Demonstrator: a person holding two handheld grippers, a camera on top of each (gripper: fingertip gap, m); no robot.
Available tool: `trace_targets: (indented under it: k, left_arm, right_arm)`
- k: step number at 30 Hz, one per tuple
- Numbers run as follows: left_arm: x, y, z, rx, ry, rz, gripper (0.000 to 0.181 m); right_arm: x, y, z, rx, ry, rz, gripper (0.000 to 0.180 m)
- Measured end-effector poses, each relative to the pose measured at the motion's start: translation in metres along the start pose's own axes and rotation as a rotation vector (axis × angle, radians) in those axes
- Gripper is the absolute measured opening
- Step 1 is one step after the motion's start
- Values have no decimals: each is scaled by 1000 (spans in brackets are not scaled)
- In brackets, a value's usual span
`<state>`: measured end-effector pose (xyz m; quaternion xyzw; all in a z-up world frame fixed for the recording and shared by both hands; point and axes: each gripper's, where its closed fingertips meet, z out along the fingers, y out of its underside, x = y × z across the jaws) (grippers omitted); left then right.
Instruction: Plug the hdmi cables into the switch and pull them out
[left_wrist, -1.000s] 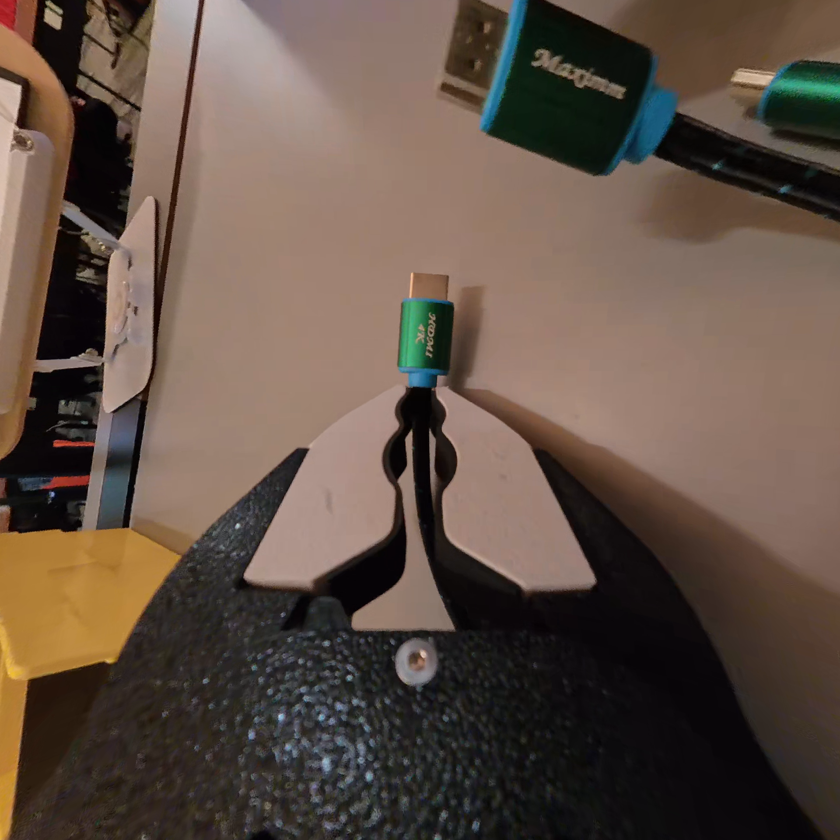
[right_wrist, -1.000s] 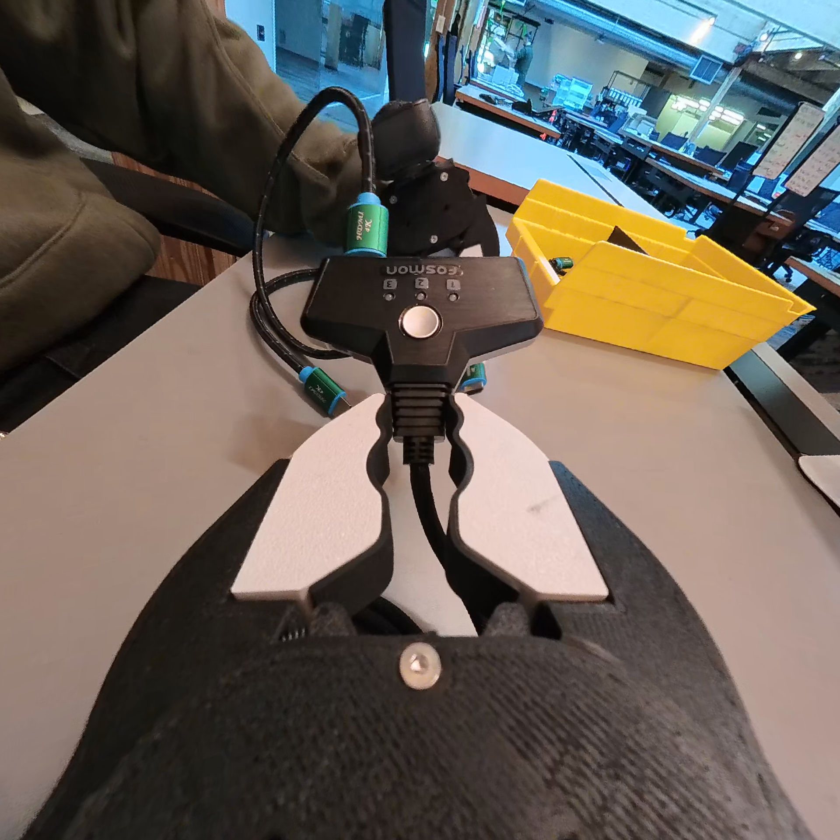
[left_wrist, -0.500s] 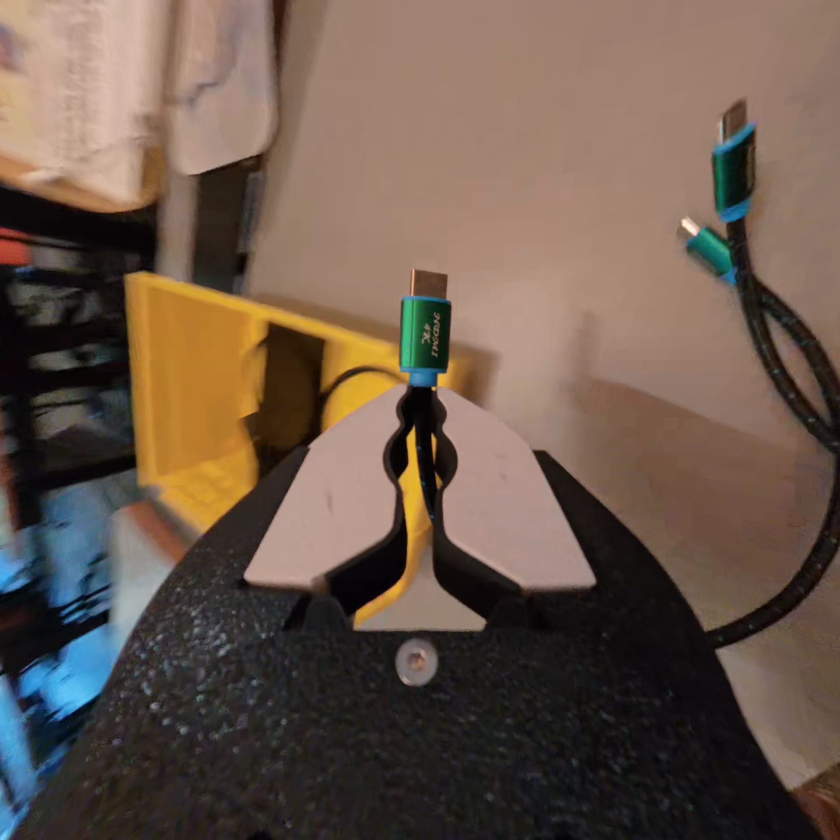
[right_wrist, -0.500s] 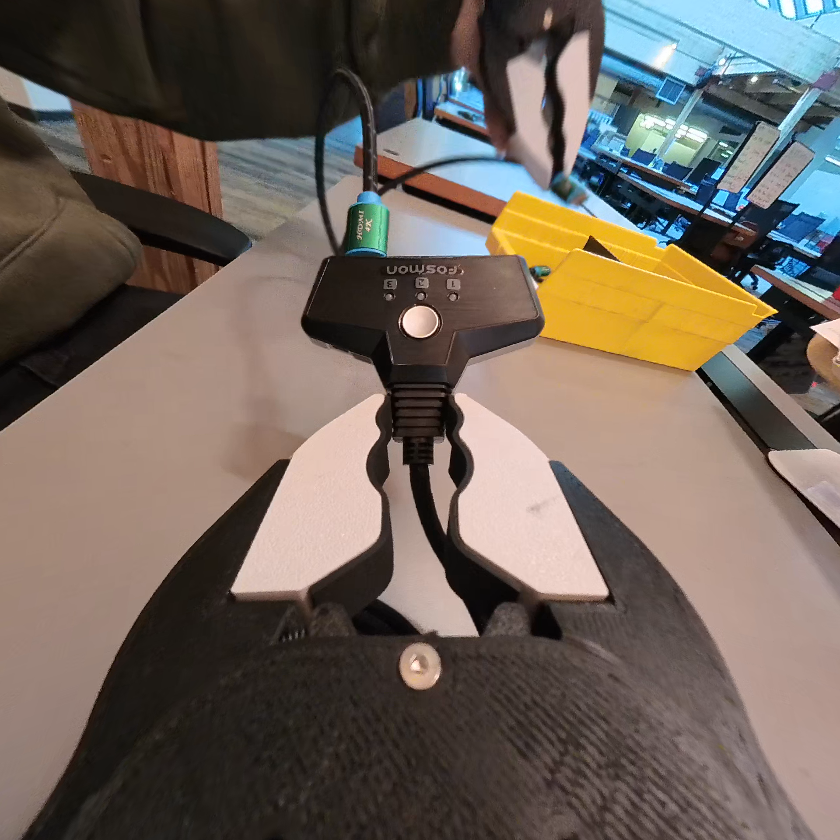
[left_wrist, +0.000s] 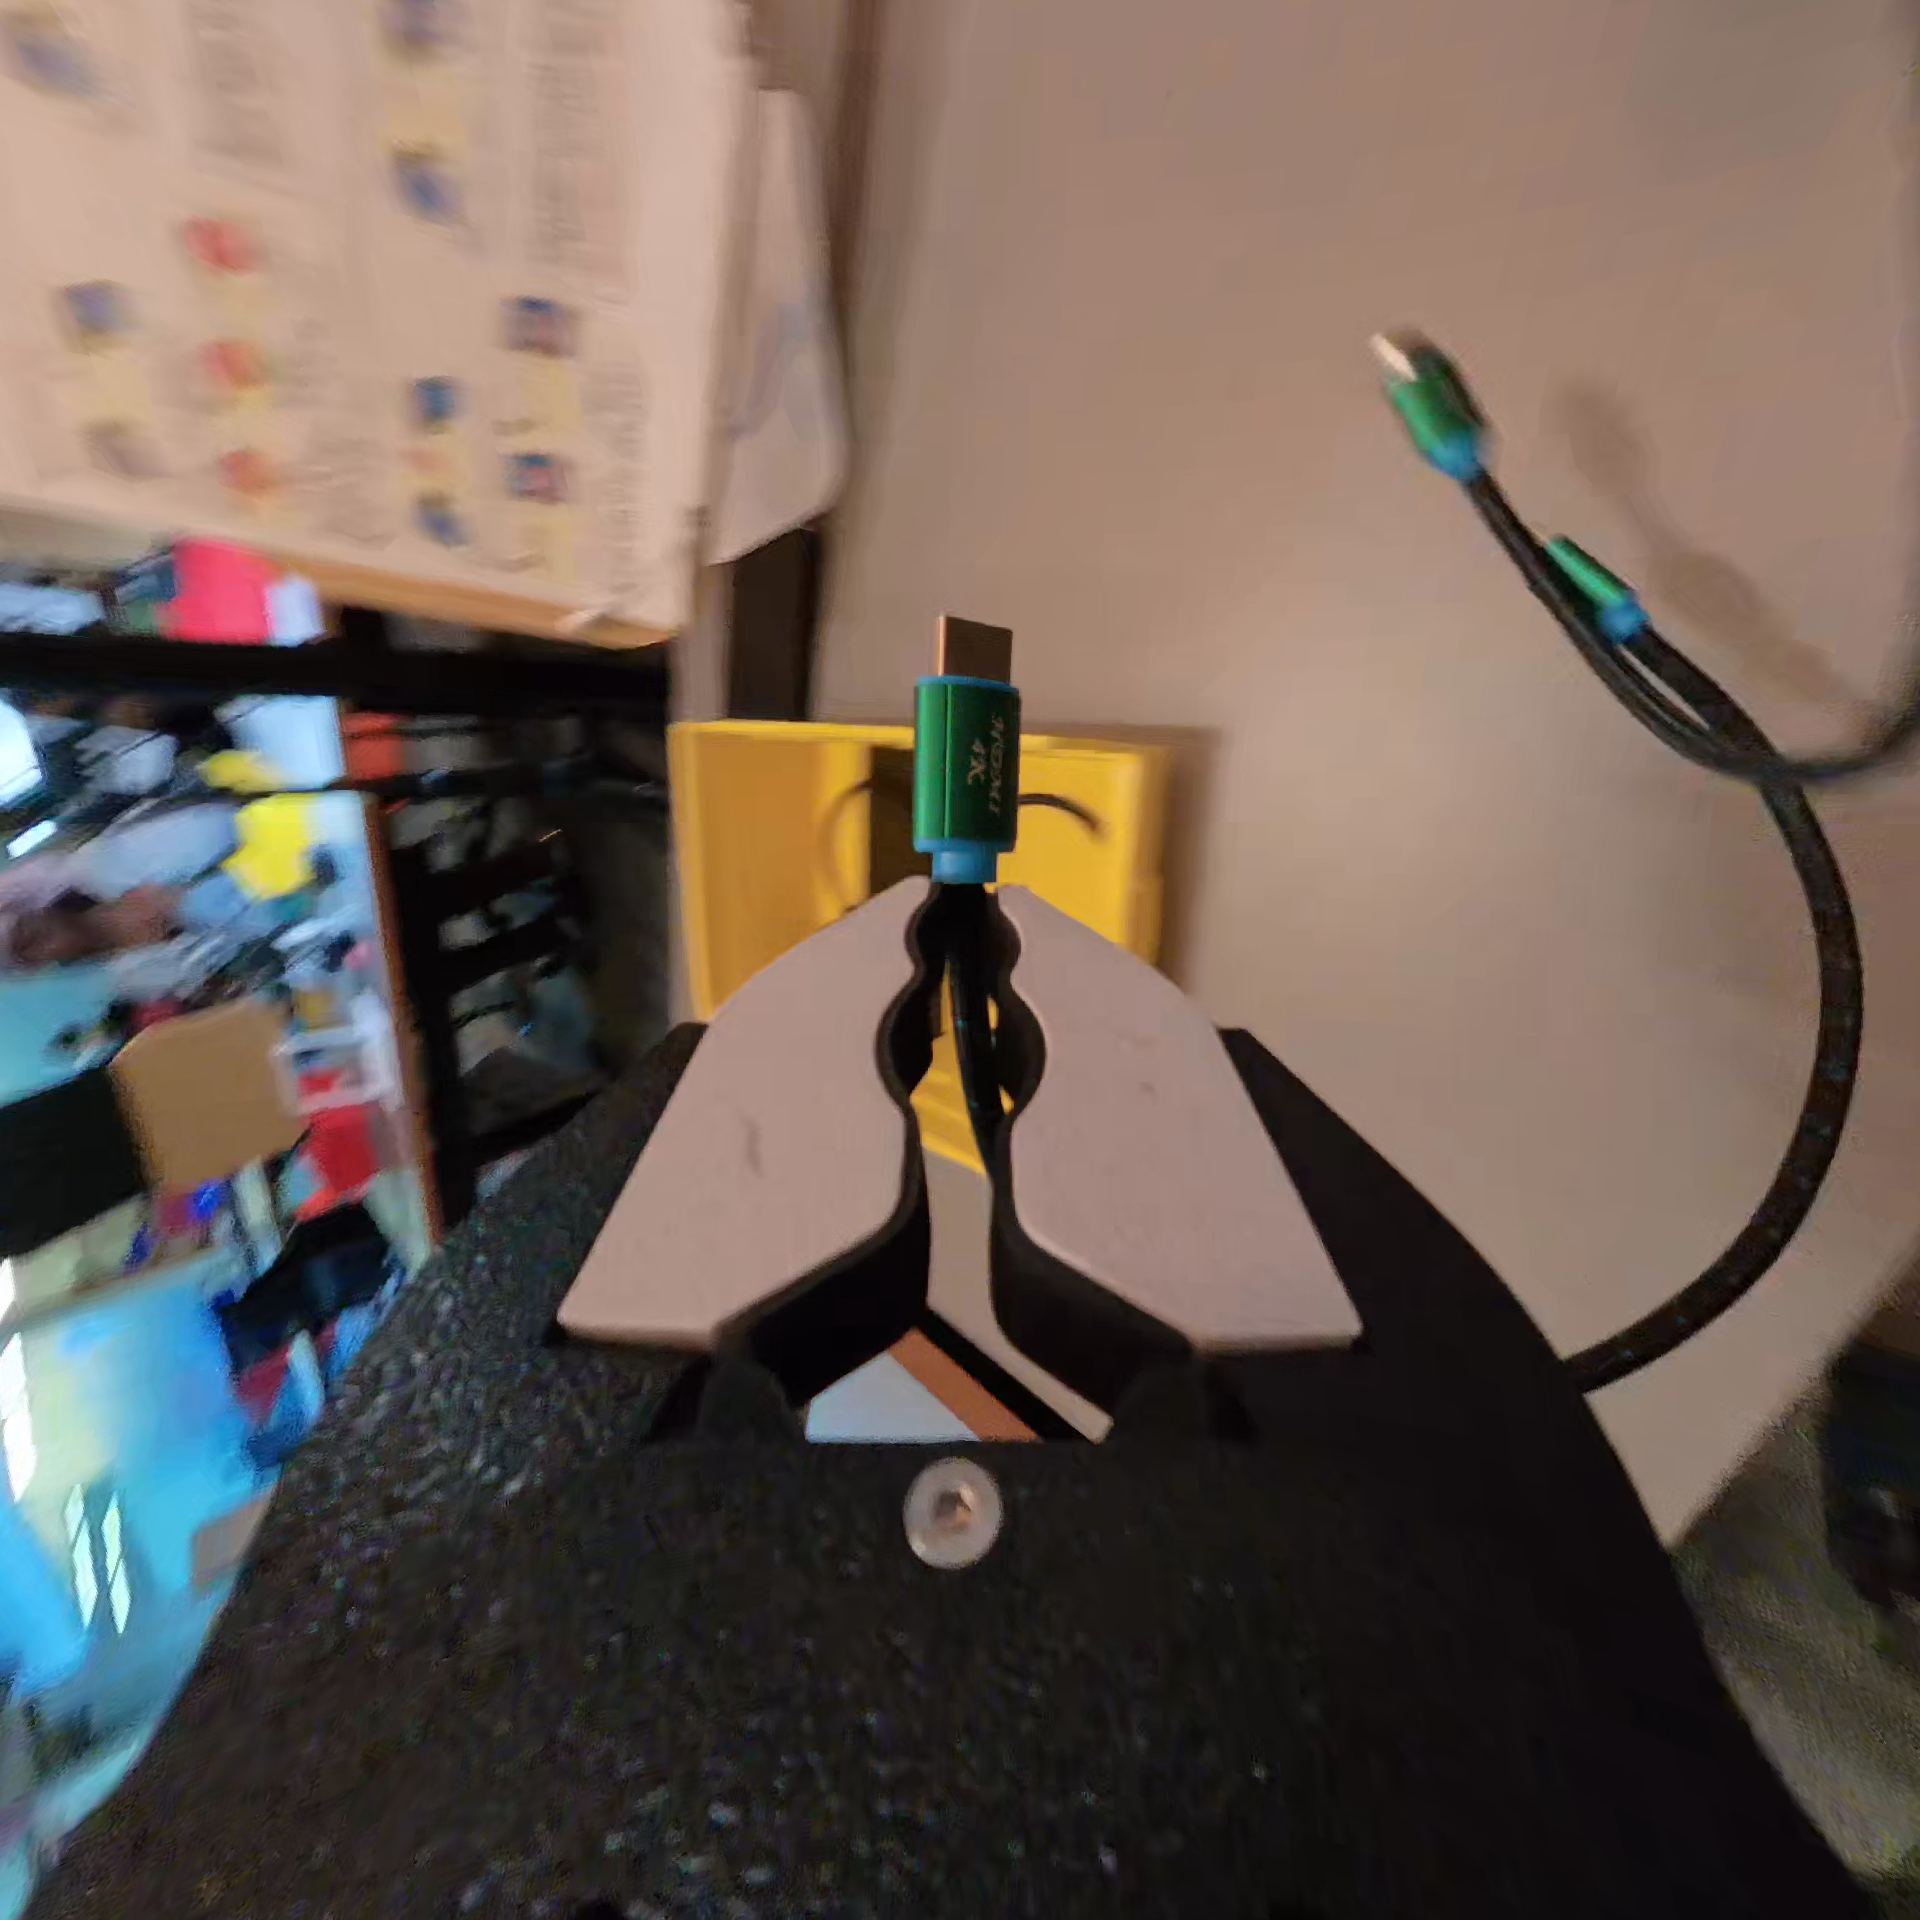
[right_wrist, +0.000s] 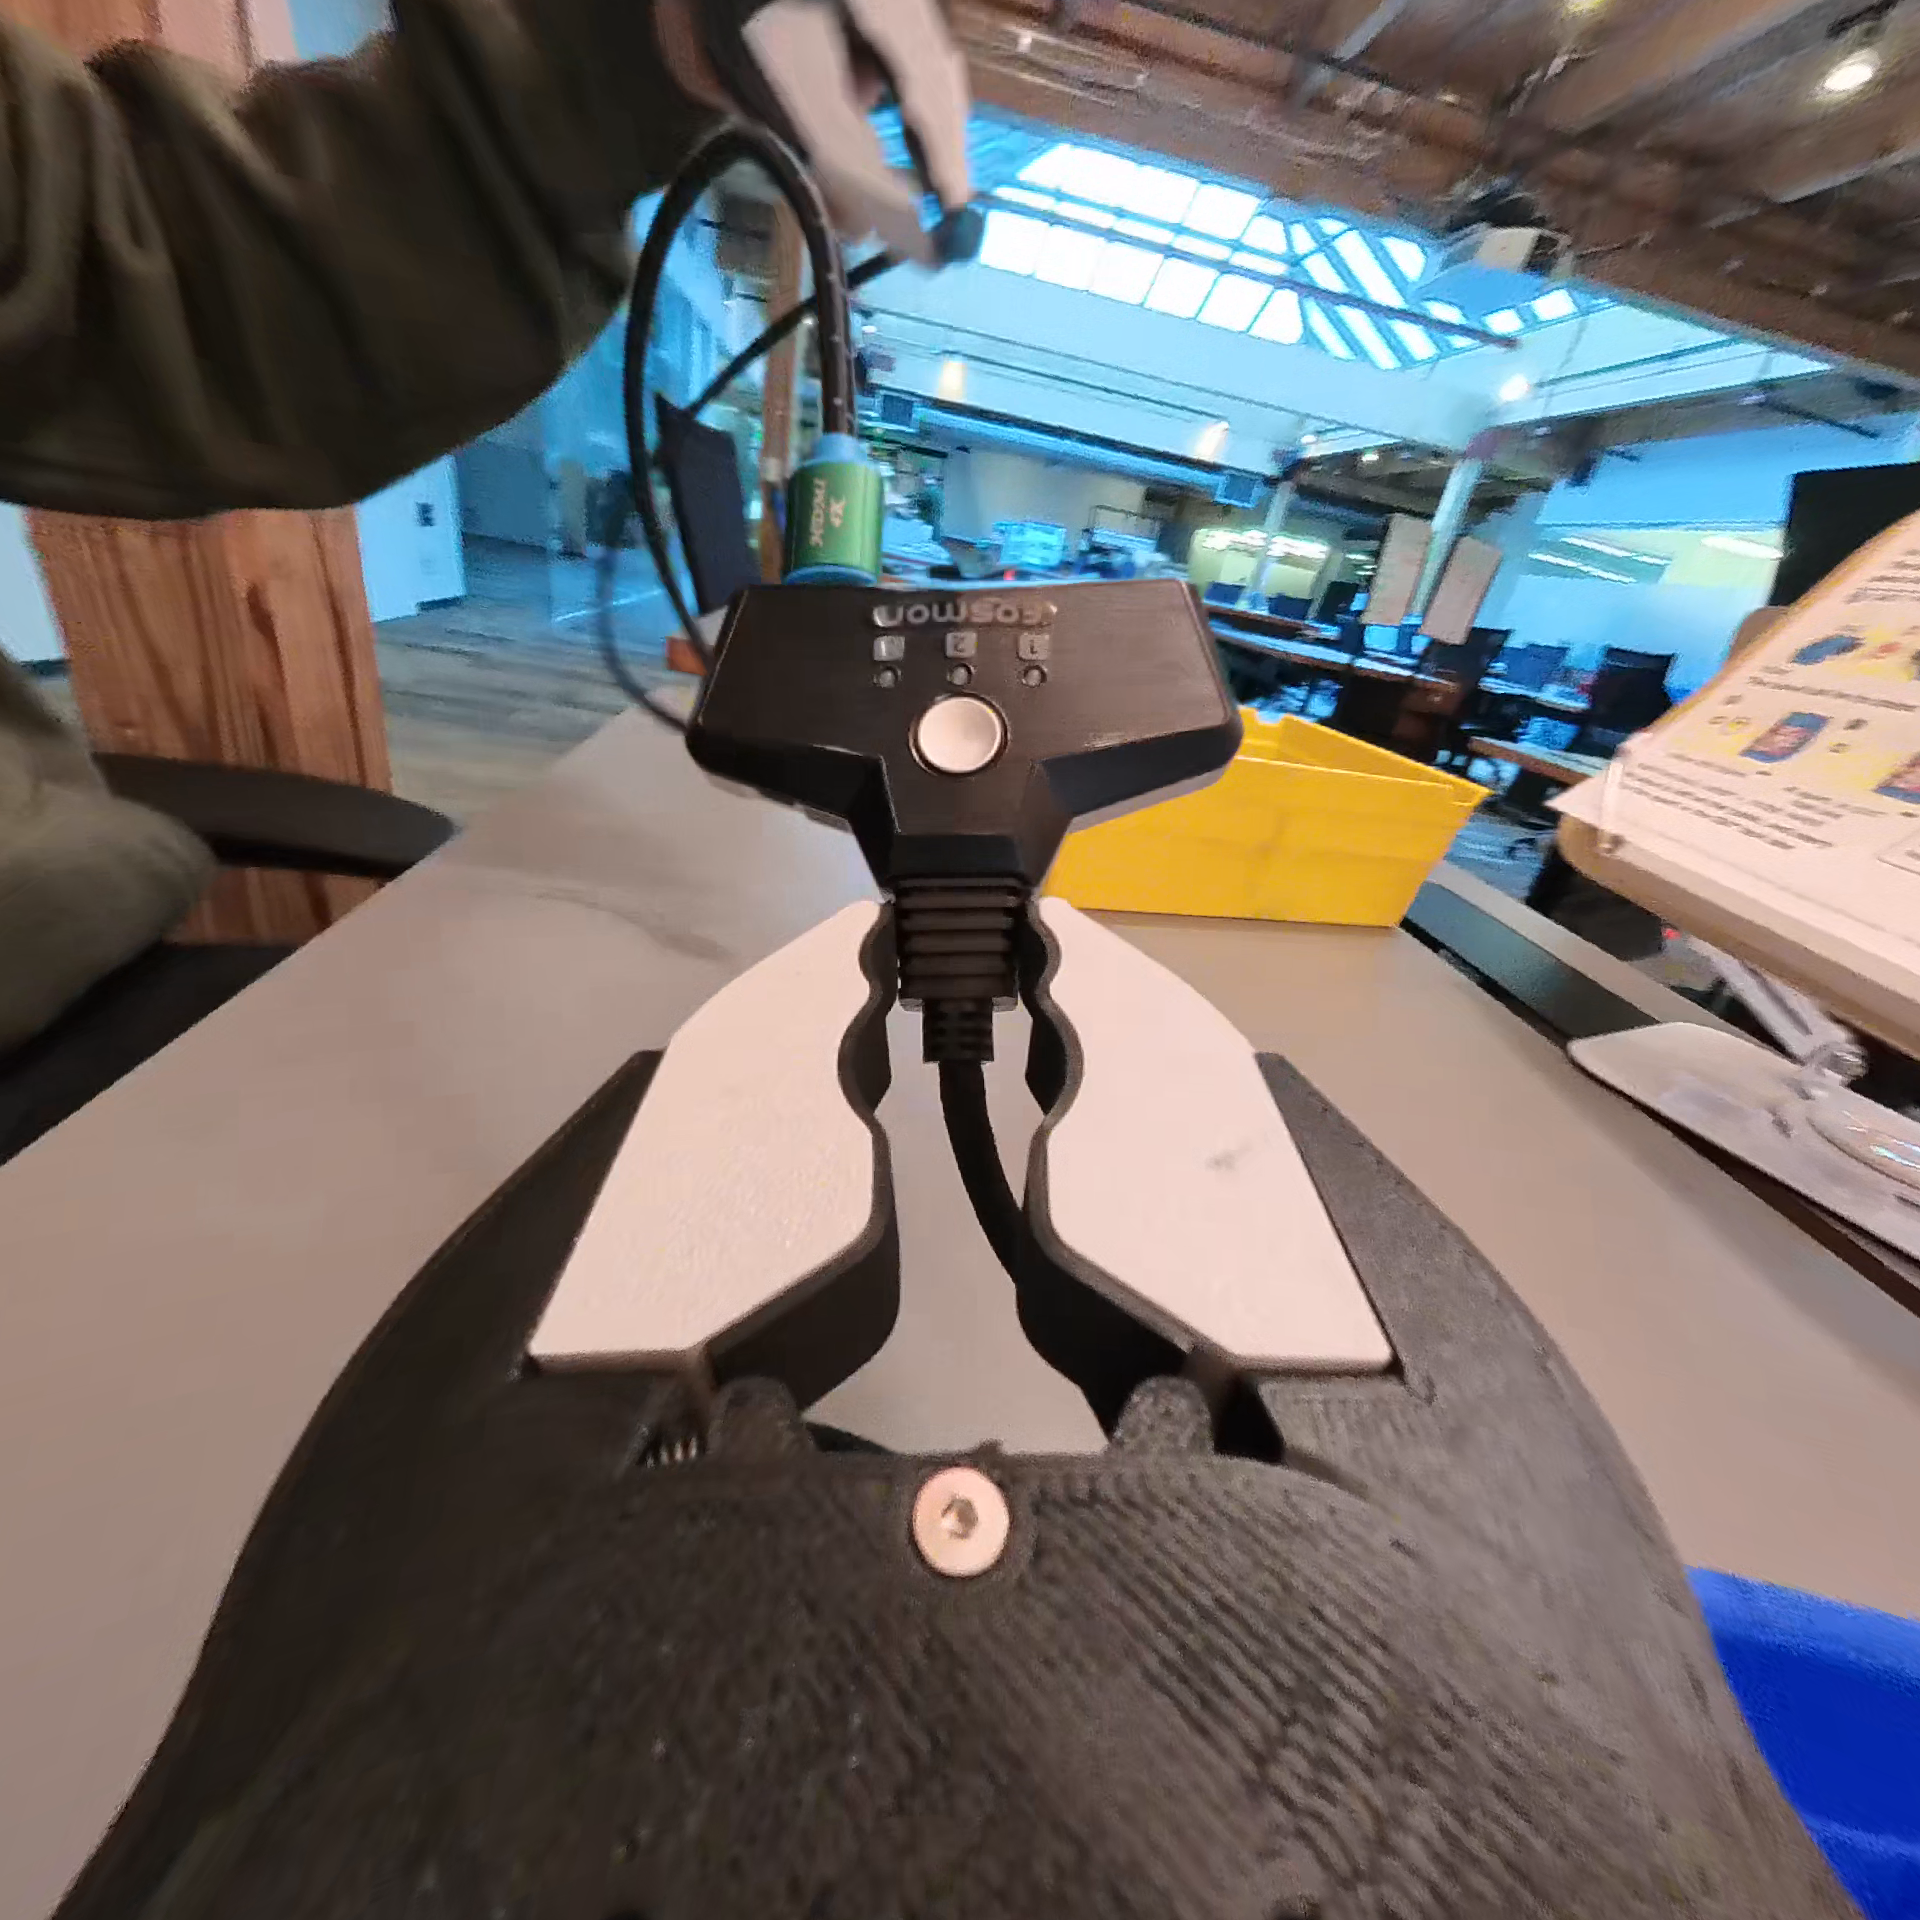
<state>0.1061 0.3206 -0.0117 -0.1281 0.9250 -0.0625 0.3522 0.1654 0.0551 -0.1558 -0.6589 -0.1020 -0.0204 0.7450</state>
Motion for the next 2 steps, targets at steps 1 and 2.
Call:
trace_targets:
  k: [1,2]
  left_arm:
    - [15,0,7,9,67,15,6]
    - [28,0,13,14,126,3,6]
  right_arm:
    - [4,-2,0,5,29,-13,22]
    - [5,-3,1,4,44,-21,22]
